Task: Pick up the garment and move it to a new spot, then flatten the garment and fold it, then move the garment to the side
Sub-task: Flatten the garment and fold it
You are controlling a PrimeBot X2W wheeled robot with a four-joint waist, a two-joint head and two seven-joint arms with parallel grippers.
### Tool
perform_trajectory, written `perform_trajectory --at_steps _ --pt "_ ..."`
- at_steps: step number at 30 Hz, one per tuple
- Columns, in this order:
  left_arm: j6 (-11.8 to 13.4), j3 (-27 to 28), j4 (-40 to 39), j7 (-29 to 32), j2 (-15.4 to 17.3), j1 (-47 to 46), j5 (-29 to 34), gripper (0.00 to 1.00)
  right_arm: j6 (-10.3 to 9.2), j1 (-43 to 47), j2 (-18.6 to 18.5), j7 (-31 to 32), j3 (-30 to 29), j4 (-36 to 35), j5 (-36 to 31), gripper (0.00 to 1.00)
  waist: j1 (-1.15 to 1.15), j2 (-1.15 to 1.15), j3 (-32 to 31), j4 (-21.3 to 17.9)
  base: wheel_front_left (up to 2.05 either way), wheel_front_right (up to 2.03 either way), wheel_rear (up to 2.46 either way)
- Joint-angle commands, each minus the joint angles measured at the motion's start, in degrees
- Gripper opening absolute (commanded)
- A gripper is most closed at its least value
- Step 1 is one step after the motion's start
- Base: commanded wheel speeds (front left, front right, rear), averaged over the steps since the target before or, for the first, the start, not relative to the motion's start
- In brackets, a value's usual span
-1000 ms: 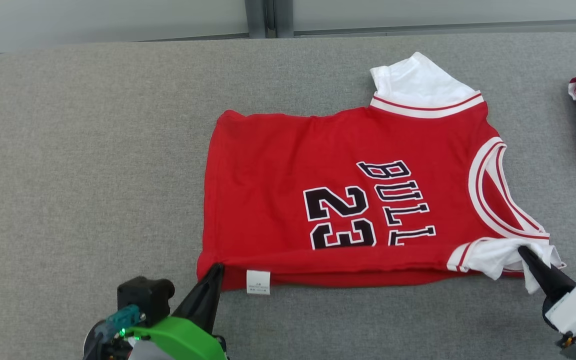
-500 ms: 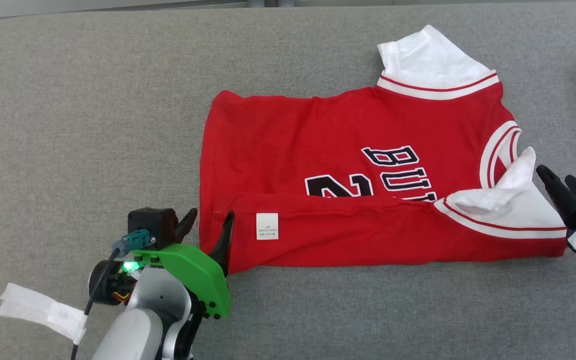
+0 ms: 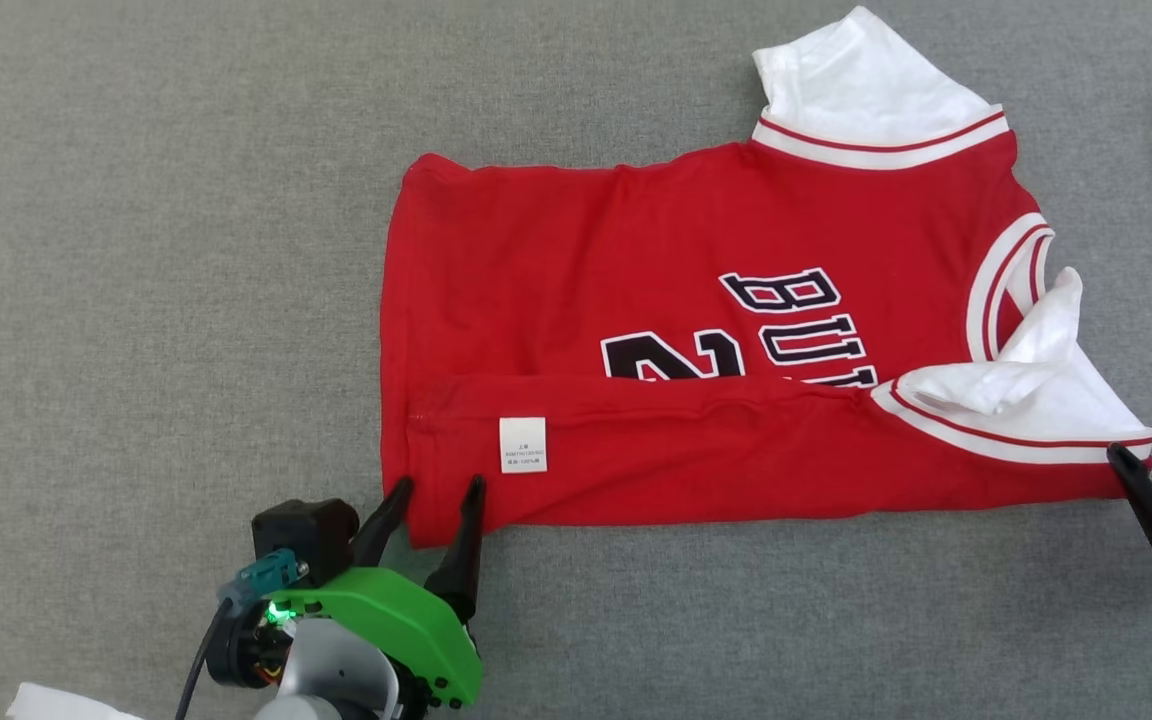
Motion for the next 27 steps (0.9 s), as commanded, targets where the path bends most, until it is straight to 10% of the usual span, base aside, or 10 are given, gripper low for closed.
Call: perform_trajectory --at_steps 1,5,6,7,10,13,27 --pt "-0.26 0.24 0.59 -0.59 -0.03 -1.36 0.01 1.00 0.00 -0.50 -0.31 -1.15 0.90 1.15 -1.03 1.00 0.00 0.00 2.03 0.02 0.00 0.00 0.00" --pt "-0.94 -0.07 3.39 -0.67 0.07 -2.65 -0.15 1.00 -0.01 -2.68 -2.52 -3.42 3.94 5.26 -3.57 1.00 0.00 0.00 3.20 0.17 0.00 0.00 0.00" --pt "-1.18 -0.20 4.05 -0.56 -0.02 -2.86 -0.45 0.87 -0.01 -3.09 -2.78 -3.41 4.82 6.30 -3.44 1.00 0.00 0.00 3.32 0.25 0.00 0.00 0.00" --pt "-1.42 -0.24 4.68 -0.65 -0.28 -2.92 -0.91 0.49 -0.02 -3.58 -3.03 -3.14 5.48 7.17 -3.15 1.00 0.00 0.00 3.41 0.35 0.00 0.00 0.00" --pt "-2.36 -0.67 6.27 -0.77 -0.94 -3.00 -1.94 0.00 -0.01 -4.06 -3.51 -2.28 7.63 9.07 -1.84 1.00 0.00 0.00 3.27 0.69 0.00 0.00 0.00" --pt "-3.60 -1.33 8.20 -0.79 -1.35 -2.42 -3.15 0.00 0.02 -4.06 -4.24 -1.66 9.44 10.41 0.84 0.00 0.00 0.00 2.47 0.98 0.00 0.00 0.00" --pt "-2.69 1.18 -5.84 4.01 4.02 10.51 -9.28 0.00 -0.05 5.20 -17.71 7.70 4.66 6.42 17.59 0.00 0.00 0.00 -2.66 1.98 0.00 0.00 0.00"
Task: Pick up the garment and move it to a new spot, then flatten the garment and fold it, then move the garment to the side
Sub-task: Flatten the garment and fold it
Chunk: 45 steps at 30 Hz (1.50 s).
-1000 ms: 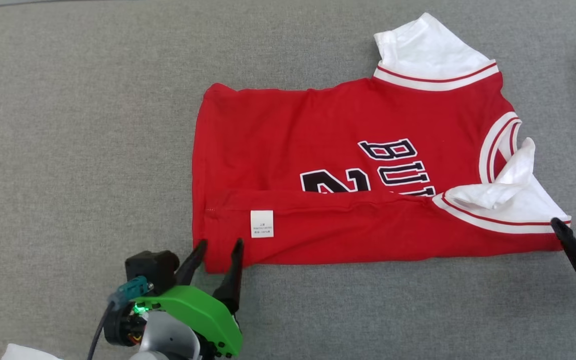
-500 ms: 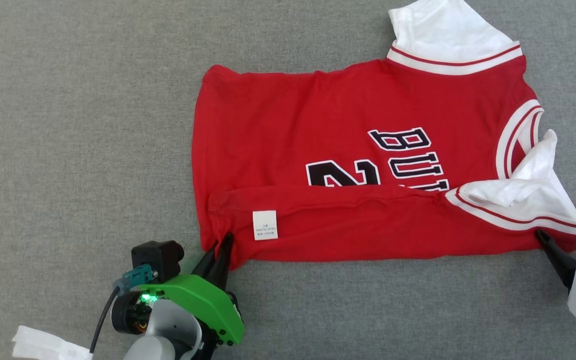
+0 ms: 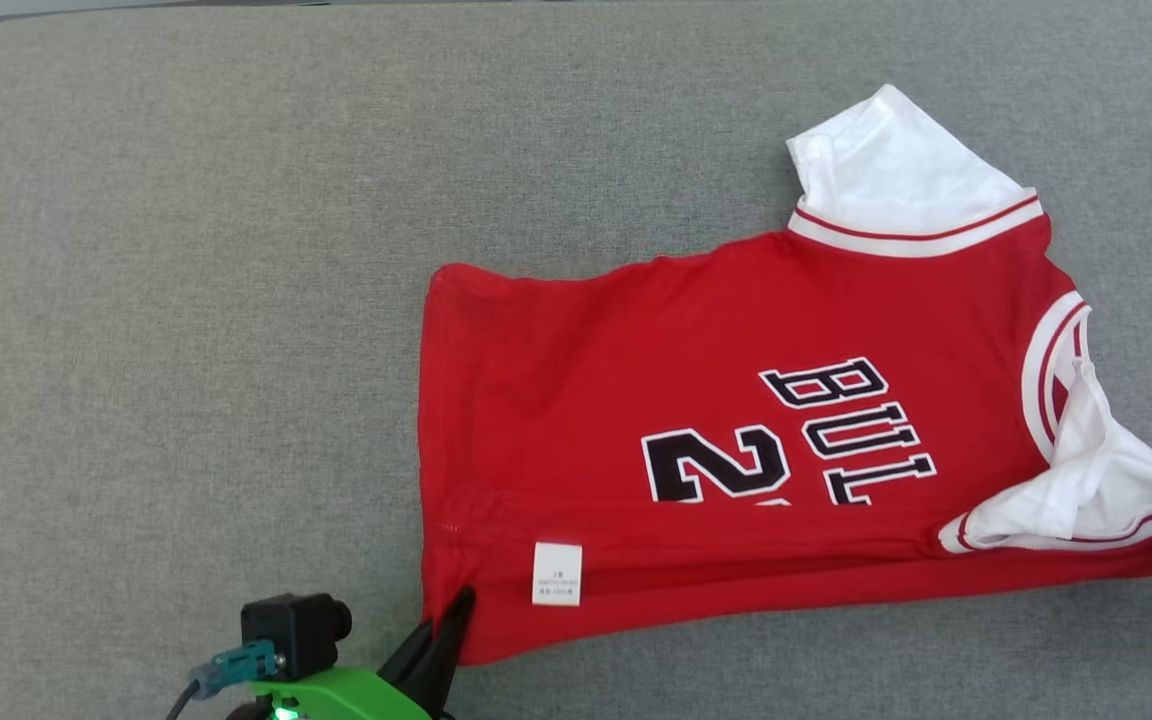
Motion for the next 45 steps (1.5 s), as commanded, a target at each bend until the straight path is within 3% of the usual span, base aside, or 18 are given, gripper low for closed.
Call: perform_trajectory --at_steps 1,2,3,4,5,6,7,11,14,19,22,29,35,41,42,44,45 --pt "0.84 0.69 0.01 0.51 1.16 0.89 0.21 0.00 -0.12 0.83 -0.09 0.85 -0.16 0.26 0.45 0.00 0.00 0.00 0.18 0.37 0.00 0.00 0.00" --pt "0.89 0.35 0.15 0.92 1.66 1.08 0.65 0.29 -0.12 1.23 0.23 1.67 0.37 0.65 0.62 0.00 0.00 0.00 0.42 0.46 0.00 0.00 0.00" --pt "0.93 0.09 0.37 1.13 1.02 1.21 0.16 0.78 -0.12 1.49 0.28 2.20 0.89 0.98 0.40 0.02 0.00 0.00 0.63 0.57 0.00 0.00 0.00" --pt "1.02 -0.17 0.90 1.12 0.25 1.20 -0.29 1.00 -0.12 1.51 0.28 2.46 1.37 1.36 -0.29 0.20 0.00 0.00 0.82 0.72 0.00 0.00 0.00" --pt "1.01 -0.38 1.43 0.97 0.06 0.99 -0.27 1.00 -0.12 1.39 0.53 2.25 1.67 1.80 -0.89 0.41 0.00 0.00 0.96 0.81 0.00 0.00 0.00" --pt "0.96 -0.44 2.12 0.50 -0.24 0.63 -0.26 1.00 -0.10 1.18 0.99 2.02 2.05 2.12 -1.29 0.87 0.00 0.00 1.11 0.91 0.00 0.00 0.00" --pt "1.25 -0.21 2.73 -0.23 -0.53 0.28 0.18 1.00 -0.10 0.99 1.36 1.56 2.15 2.25 -1.64 1.00 0.00 0.00 1.20 0.97 0.00 0.00 0.00" --pt "2.36 0.65 3.38 -2.23 -0.19 -0.37 1.84 1.00 -0.09 0.12 0.76 -0.75 -0.11 0.35 -3.27 1.00 0.00 0.00 1.81 0.99 0.00 0.00 0.00" --pt "2.87 2.44 0.45 -2.97 1.56 -2.17 2.99 1.00 -0.08 -2.70 -0.14 -2.63 -3.84 -5.50 -1.71 1.00 0.00 0.00 3.91 0.77 0.00 0.00 0.00" --pt "1.51 2.72 -2.22 -0.51 3.76 -13.13 5.86 1.00 -0.09 -14.44 -3.66 -2.44 -6.07 -9.81 -3.98 1.00 0.00 0.00 11.02 2.15 0.00 0.00 0.00" --pt "-0.14 0.84 1.42 2.33 2.52 -24.20 7.39 1.00 -0.09 -27.03 -4.79 -0.45 -1.54 -7.02 -7.97 1.00 0.00 0.00 15.92 4.36 0.00 0.00 0.00" --pt "-3.15 -3.89 13.44 4.99 -2.55 -41.22 9.70 1.00 -0.09 -50.13 -1.64 4.68 11.92 3.82 -16.31 1.00 0.00 0.00 21.97 8.87 0.00 0.00 0.00" --pt "-4.72 -6.15 19.98 5.28 -4.52 -45.44 9.85 1.00 -0.09 -58.39 0.63 5.01 20.00 12.26 -16.73 1.00 0.00 0.00 22.05 9.75 0.00 0.00 0.00" --pt "-5.61 -7.03 22.24 6.31 -4.66 -45.92 8.86 0.98 -0.06 -59.55 0.42 4.60 24.63 16.35 -15.58 1.00 0.00 0.00 21.37 9.25 0.00 0.00 0.00" --pt "-5.90 -7.26 22.37 6.48 -4.72 -45.93 8.62 0.51 -0.05 -59.57 0.21 4.52 25.08 16.57 -15.25 1.00 0.00 0.00 21.31 9.13 0.00 0.00 0.00" --pt "-6.22 -7.81 22.34 7.20 -4.89 -45.75 8.27 0.08 -0.07 -59.87 0.02 3.93 25.08 17.56 -14.58 0.36 0.00 0.00 21.14 8.83 0.00 0.00 0.00" --pt "-6.43 -8.36 22.26 7.76 -4.68 -45.48 8.31 0.00 -0.07 -59.94 -0.13 3.80 25.31 17.95 -14.24 0.23 0.00 0.00 21.03 8.65 0.00 0.00 0.00"
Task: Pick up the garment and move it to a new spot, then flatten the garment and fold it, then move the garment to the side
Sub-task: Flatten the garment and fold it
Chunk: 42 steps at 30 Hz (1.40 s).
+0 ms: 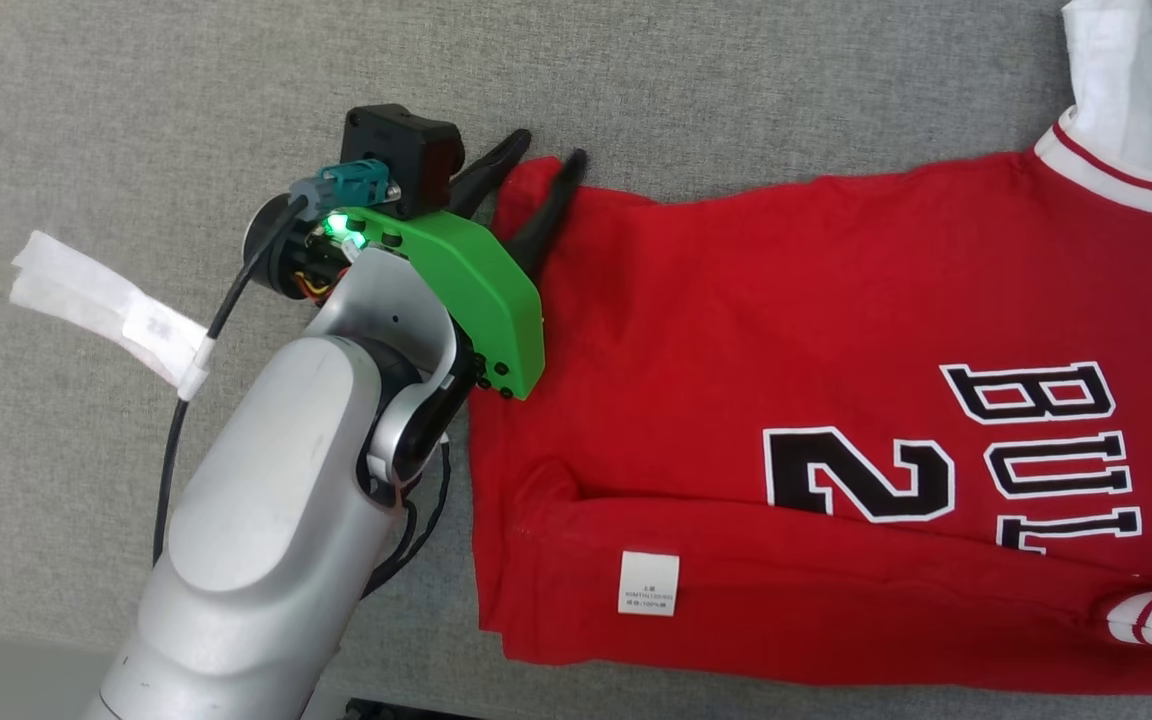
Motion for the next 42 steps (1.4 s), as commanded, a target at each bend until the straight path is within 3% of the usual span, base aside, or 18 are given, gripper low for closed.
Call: perform_trajectory --at_steps 1,2,3,9,16,23,28,37,42 --pt "-0.27 -1.56 2.29 2.42 0.74 2.09 -0.57 0.00 0.00 1.49 0.05 0.52 1.24 2.02 0.49 0.16 0.00 0.00 -0.28 -0.38 0.00 0.00 0.00" --pt "-0.31 -1.71 1.85 2.82 0.88 2.46 -0.67 0.00 -0.02 1.46 0.17 0.30 1.21 2.43 0.92 0.12 0.00 0.00 -0.49 -0.56 0.00 0.00 0.00" --pt "-0.40 -1.88 1.48 3.20 1.18 2.78 -0.74 0.00 -0.04 1.48 0.30 0.02 1.26 2.70 1.29 0.00 0.00 0.00 -0.71 -0.68 0.00 0.00 0.00" --pt "0.30 -1.67 -1.98 4.15 2.27 4.09 -1.08 0.00 -0.03 0.56 -0.27 -2.88 2.13 1.86 4.32 0.00 0.00 0.00 -1.29 -0.98 0.00 0.00 0.00" --pt "3.20 0.88 -2.96 1.52 2.68 2.41 0.12 0.00 -0.03 -3.81 -1.18 -11.73 1.79 3.40 2.10 0.00 0.00 0.00 -1.90 -1.42 0.00 0.00 0.00" --pt "3.93 2.45 -2.62 -0.70 1.97 -0.06 -0.55 0.00 -0.03 -5.70 -0.17 -18.60 1.95 7.11 1.16 0.00 0.00 0.00 -5.83 -2.31 0.00 0.00 0.00" --pt "3.73 1.65 -2.92 -1.34 2.13 3.10 -1.03 0.00 -0.03 -0.08 0.46 -23.88 1.87 6.45 3.71 0.00 0.00 0.00 -10.77 -3.97 0.00 0.00 0.00" --pt "6.71 2.94 -9.01 -5.09 1.55 14.76 -4.02 0.00 -0.03 18.95 -1.74 -32.83 -4.96 0.60 7.13 0.00 0.00 0.00 -18.64 -6.35 0.00 0.00 0.00" --pt "7.76 4.07 -9.61 -6.92 2.10 19.56 -5.07 0.00 -0.03 30.00 1.56 -34.41 -10.62 -3.26 7.35 0.00 0.00 0.00 -19.88 -7.63 0.00 0.00 0.00"
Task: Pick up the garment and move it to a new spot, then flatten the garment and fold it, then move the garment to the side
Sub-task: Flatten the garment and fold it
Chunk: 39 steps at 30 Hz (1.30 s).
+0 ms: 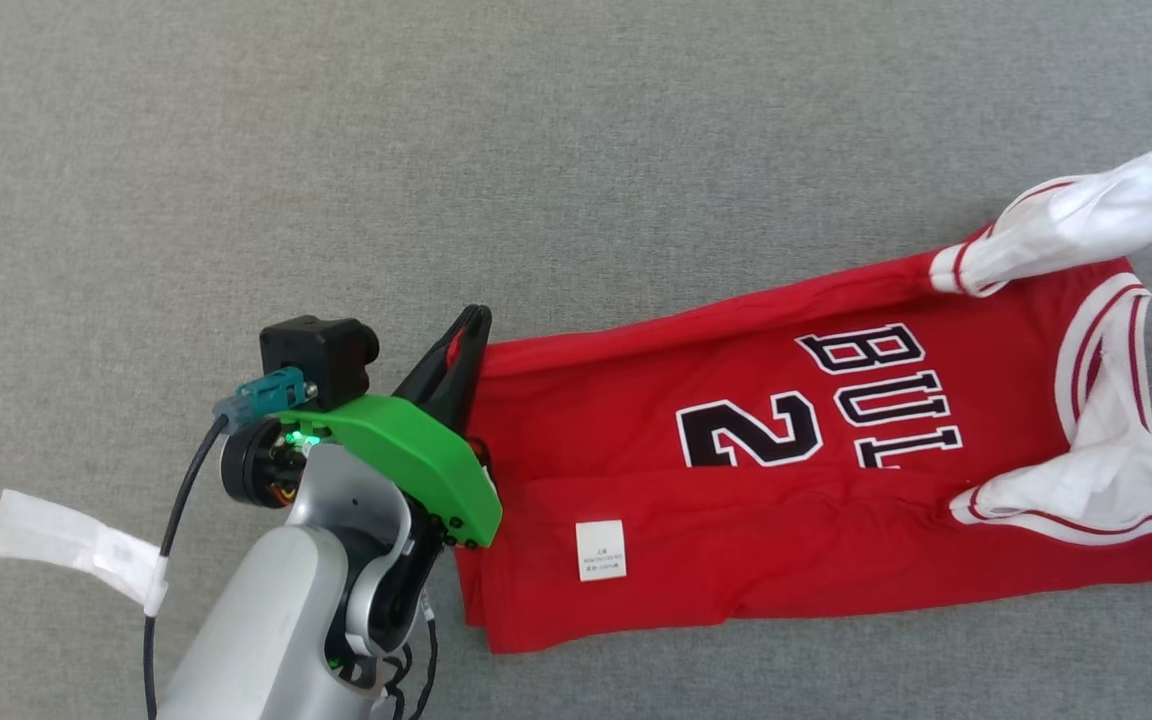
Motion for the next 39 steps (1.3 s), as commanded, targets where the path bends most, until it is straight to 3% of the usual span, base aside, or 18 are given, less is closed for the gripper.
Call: perform_trajectory --at_steps 1,9,19,20,21,22,23,24,31,34,39 --pt "0.31 0.37 0.25 -0.69 0.61 1.19 0.08 0.00 -0.06 2.97 1.95 -0.28 -0.99 -1.15 -0.12 0.00 0.00 0.00 -1.68 -2.18 0.00 0.00 0.00" --pt "0.37 0.52 2.83 -3.02 1.27 4.12 0.22 0.00 -0.05 10.78 9.99 -0.64 -2.33 -4.00 -1.95 0.00 0.00 0.00 -0.43 -4.13 0.00 0.00 0.00" --pt "1.43 1.86 3.53 -6.98 0.86 7.95 -0.44 0.00 -0.04 13.75 12.65 0.21 -4.02 -5.51 -2.41 0.00 0.00 0.00 -0.93 -5.30 0.00 0.00 0.00" --pt "1.32 1.32 3.99 -7.11 0.89 8.49 -0.14 0.05 -0.04 14.16 12.83 0.74 -3.66 -5.14 -2.48 0.00 0.00 0.00 -1.00 -5.43 0.00 0.00 0.00" --pt "1.09 0.84 4.25 -7.33 1.09 8.95 0.25 0.40 -0.04 14.47 13.21 1.29 -3.40 -4.77 -2.08 0.04 0.00 0.00 -1.03 -5.54 0.00 0.00 0.00" --pt "1.20 0.63 4.45 -8.08 1.27 9.33 0.80 0.93 -0.04 14.56 13.60 1.76 -3.47 -4.22 -1.81 0.24 0.00 0.00 -1.01 -5.70 0.00 0.00 0.00" --pt "1.81 0.56 4.91 -8.53 1.55 9.67 1.61 1.00 -0.04 14.59 13.41 2.21 -3.46 -3.72 -2.43 0.56 0.00 0.00 -0.98 -5.84 0.00 0.00 0.00" --pt "2.15 -0.03 5.52 -8.94 2.11 10.27 2.69 1.00 -0.04 14.83 12.93 3.21 -3.04 -3.07 -3.06 1.00 0.00 0.00 -0.89 -5.99 0.00 0.00 0.00" --pt "6.45 1.11 6.57 -15.94 3.92 16.01 6.46 1.00 -0.06 16.54 10.60 7.81 -6.73 -5.63 -2.20 1.00 0.00 0.00 -0.86 -6.61 0.00 0.00 0.00" --pt "9.70 4.42 4.87 -24.27 3.54 18.46 8.01 1.00 -0.05 14.92 9.51 11.64 -9.89 -7.23 -3.20 1.00 0.00 0.00 0.17 -6.87 0.00 0.00 0.00" --pt "10.34 5.02 3.83 -29.30 1.07 19.95 10.27 1.00 -0.04 8.08 11.77 17.18 -10.52 -4.47 -6.62 1.00 0.00 0.00 2.55 -5.70 0.00 0.00 0.00"
